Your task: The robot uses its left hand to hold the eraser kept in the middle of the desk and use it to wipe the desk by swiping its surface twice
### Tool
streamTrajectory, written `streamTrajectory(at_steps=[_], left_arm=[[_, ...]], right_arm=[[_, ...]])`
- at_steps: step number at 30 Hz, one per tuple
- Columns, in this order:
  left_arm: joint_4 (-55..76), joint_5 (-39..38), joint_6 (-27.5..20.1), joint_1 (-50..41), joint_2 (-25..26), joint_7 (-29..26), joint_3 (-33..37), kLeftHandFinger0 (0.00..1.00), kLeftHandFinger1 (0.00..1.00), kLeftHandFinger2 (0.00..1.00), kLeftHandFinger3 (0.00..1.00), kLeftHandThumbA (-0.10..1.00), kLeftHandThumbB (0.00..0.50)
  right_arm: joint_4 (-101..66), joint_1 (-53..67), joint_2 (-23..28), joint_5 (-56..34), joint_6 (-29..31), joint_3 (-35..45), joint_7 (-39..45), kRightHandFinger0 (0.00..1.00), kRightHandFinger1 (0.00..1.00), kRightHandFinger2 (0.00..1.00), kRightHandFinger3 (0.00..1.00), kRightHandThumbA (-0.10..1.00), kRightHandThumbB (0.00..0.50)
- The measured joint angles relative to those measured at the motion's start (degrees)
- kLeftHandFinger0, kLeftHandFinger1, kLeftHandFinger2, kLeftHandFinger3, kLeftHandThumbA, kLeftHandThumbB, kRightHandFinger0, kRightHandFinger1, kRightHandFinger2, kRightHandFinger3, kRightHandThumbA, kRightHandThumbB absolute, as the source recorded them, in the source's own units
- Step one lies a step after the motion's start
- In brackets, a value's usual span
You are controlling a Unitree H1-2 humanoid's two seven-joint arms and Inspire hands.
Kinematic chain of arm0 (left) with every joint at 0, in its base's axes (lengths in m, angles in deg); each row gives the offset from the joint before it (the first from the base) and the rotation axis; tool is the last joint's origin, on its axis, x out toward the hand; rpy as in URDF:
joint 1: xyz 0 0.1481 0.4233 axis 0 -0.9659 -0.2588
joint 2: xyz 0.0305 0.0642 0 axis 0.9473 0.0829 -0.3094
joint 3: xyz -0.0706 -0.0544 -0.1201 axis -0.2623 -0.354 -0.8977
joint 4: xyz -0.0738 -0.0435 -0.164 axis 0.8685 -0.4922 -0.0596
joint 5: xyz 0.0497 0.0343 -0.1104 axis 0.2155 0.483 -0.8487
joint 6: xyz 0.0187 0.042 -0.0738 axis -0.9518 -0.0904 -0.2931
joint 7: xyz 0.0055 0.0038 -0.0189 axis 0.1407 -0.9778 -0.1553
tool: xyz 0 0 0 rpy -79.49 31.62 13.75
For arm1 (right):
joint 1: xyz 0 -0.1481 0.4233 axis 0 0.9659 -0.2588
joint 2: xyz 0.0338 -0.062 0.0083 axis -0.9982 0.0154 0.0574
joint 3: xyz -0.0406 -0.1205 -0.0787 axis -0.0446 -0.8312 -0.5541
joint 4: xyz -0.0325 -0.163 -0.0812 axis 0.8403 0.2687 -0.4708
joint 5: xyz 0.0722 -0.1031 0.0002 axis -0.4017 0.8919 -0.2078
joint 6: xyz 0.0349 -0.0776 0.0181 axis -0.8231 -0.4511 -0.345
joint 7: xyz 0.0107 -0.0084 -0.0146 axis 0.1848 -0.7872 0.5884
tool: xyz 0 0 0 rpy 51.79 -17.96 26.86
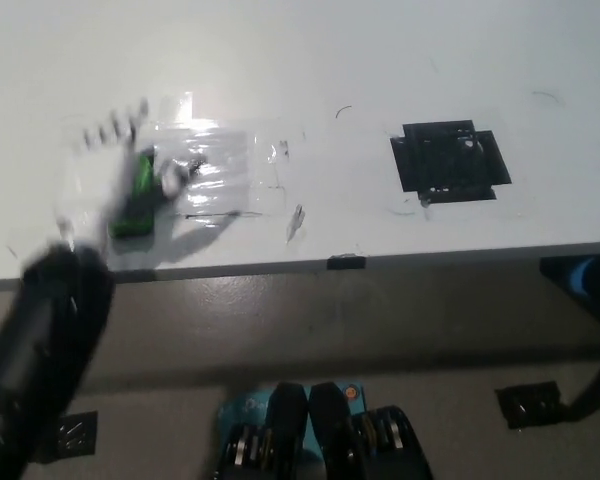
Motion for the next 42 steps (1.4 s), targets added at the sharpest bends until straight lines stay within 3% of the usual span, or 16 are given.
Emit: streamTrajectory(at_steps=[3,13,14,15,18,20,24,26,27,28,29,31,32,34,38,42], left_arm=[[7.01,-0.01,0.74,3.55,1.57,2.34,-1.67,1.0,1.0,1.0,1.0,1.0,0.338],[30.78,-1.44,1.44,-6.17,4.06,5.41,-9.79,1.0,1.0,1.0,1.0,1.0,0.394],[31.48,-1.51,1.48,-6.96,3.9,5.43,-9.95,1.0,1.0,1.0,1.0,1.0,0.379],[35.19,-2.16,1.58,-11.77,2.54,5.51,-10.85,1.0,1.0,1.0,1.0,1.0,0.3],[39.06,-4.2,1.15,-21.96,-1.73,5.0,-12.31,1.0,1.0,1.0,1.0,1.0,0.236],[40.47,-5.6,0.85,-28.29,-5.7,4.43,-12.77,1.0,1.0,1.0,1.0,1.0,0.265],[39.1,-8.56,-1.77,-41.3,-13.49,2.3,-12.72,1.0,1.0,1.0,1.0,1.0,0.172],[36.79,-9.59,-3.42,-45.64,-15.78,1.21,-12.73,1.0,1.0,1.0,1.0,1.0,0.172],[35.37,-10.04,-4.28,-47.07,-16.5,0.63,-12.83,1.0,1.0,1.0,1.0,1.0,0.135],[33.59,-10.47,-5.23,-48.08,-17.01,-0.04,-12.98,1.0,1.0,1.0,1.0,1.0,0.025],[31.71,-10.94,-6.12,-48.55,-17.44,-0.52,-13.21,1.0,1.0,1.0,1.0,1.0,0.083],[26.79,-12.06,-7.82,-49.29,-18.32,-1.71,-14.02,1.0,1.0,1.0,1.0,1.0,0.06],[24.8,-12.69,-8.59,-49.46,-18.6,-2.2,-14.52,1.0,1.0,1.0,1.0,1.0,0.128],[20.94,-15.46,-10.49,-49.22,-19.05,-2.28,-15.76,1.0,1.0,1.0,1.0,1.0,0.17],[16.22,-20.34,-12.4,-48.0,-20.15,-2.05,-18.1,1.0,1.0,1.0,1.0,1.0,0.079],[14.67,-24.2,-12.55,-47.05,-21.35,-1.57,-20.14,1.0,1.0,1.0,1.0,1.0,0.126]], right_arm=[[-0.02,0.06,0.05,-0.04,0.0,-0.01,0.09,1.0,1.0,1.0,1.0,1.0,0.0],[-0.12,0.75,0.5,-0.44,-0.03,-0.06,0.29,1.0,1.0,1.0,1.0,1.0,0.0],[-0.12,0.75,0.53,-0.46,-0.03,-0.07,0.3,1.0,1.0,1.0,1.0,1.0,0.0],[-0.14,0.75,0.69,-0.61,-0.03,-0.1,0.41,1.0,1.0,1.0,1.0,1.0,0.0],[-0.13,0.74,0.75,-0.64,-0.06,-0.11,0.48,1.0,1.0,1.0,1.0,1.0,0.005],[-0.14,0.72,0.73,-0.84,-0.05,-0.11,0.6,1.0,1.0,1.0,1.0,1.0,0.0],[0.04,0.66,0.74,-1.1,-0.05,-0.14,0.66,1.0,1.0,1.0,1.0,1.0,0.0],[0.07,0.62,0.77,-1.35,-0.07,-0.13,0.77,1.0,1.0,1.0,1.0,1.0,0.0],[0.08,0.59,0.79,-1.4,-0.09,-0.14,0.83,1.0,1.0,1.0,1.0,1.0,0.0],[0.12,0.49,0.79,-1.43,-0.11,-0.18,0.88,1.0,1.0,1.0,1.0,1.0,0.01],[0.16,0.41,0.79,-1.43,-0.11,-0.21,0.89,1.0,1.0,1.0,1.0,1.0,0.0],[0.41,0.3,0.76,-1.42,-0.1,-0.47,0.9,1.0,1.0,1.0,1.0,1.0,0.0],[0.49,0.3,0.73,-1.41,-0.1,-0.59,0.9,1.0,1.0,1.0,1.0,1.0,0.0],[0.62,0.33,0.72,-1.37,-0.1,-0.96,0.94,1.0,1.0,1.0,1.0,1.0,0.0],[0.66,0.33,0.7,-1.37,-0.11,-1.27,1.0,1.0,1.0,1.0,1.0,1.0,0.0],[0.67,0.35,0.69,-1.37,-0.11,-1.36,1.01,1.0,1.0,1.0,1.0,1.0,0.006]])
